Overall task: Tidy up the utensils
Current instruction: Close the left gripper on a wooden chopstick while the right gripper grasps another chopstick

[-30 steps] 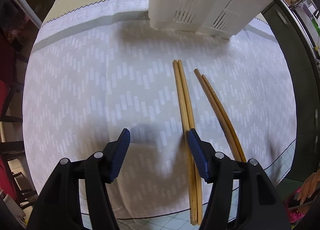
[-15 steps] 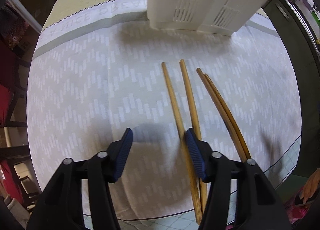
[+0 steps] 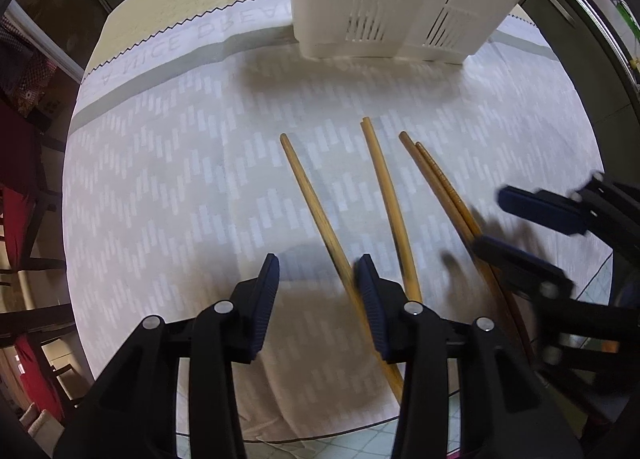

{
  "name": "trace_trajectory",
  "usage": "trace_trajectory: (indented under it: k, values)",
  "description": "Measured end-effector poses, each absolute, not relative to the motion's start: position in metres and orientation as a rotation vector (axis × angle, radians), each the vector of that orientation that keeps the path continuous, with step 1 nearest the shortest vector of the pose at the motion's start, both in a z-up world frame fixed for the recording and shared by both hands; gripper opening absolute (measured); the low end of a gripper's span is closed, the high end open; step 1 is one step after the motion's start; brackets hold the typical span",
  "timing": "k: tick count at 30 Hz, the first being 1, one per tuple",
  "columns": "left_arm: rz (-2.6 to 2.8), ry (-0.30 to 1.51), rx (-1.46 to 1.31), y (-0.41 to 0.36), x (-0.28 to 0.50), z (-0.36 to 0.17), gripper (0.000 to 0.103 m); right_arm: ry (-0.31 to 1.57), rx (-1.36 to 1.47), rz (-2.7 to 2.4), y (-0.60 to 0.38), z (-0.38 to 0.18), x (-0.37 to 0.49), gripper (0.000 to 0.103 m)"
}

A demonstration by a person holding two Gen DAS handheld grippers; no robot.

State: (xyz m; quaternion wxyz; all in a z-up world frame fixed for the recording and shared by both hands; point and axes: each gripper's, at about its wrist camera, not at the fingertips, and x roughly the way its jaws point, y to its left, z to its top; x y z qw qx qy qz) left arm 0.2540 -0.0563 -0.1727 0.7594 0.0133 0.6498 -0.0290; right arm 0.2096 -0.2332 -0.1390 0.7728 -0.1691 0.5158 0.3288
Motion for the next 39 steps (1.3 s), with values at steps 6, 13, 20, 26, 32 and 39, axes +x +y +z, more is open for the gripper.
trace_trajectory:
  k: [6, 13, 20, 26, 32, 39]
  values:
    - [-0.084, 1.405, 0.033, -0.054, 0.249, -0.172, 0.04, 1.132, -0.434, 0.63, -0.217, -0.154, 0.221, 0.029]
    - [-0.094, 1.401, 0.034, -0.052, 0.246, -0.171, 0.04, 1.158, -0.402, 0.56, -0.238, -0.162, 0.231, 0.03]
    - [-0.092, 1.396, 0.032, -0.051, 0.245, -0.173, 0.04, 1.191, -0.29, 0.518, -0.267, -0.163, 0.241, 0.03]
    - [-0.096, 1.393, 0.036, -0.052, 0.244, -0.173, 0.04, 1.203, -0.167, 0.507, -0.286, -0.157, 0.246, 0.03]
    - [-0.097, 1.39, 0.046, -0.049, 0.247, -0.171, 0.025, 1.224, -0.151, 0.476, -0.289, -0.161, 0.247, 0.029]
    - [-0.099, 1.397, 0.016, -0.037, 0.25, -0.169, 0.012, 1.233, -0.167, 0.433, -0.277, -0.165, 0.252, 0.021]
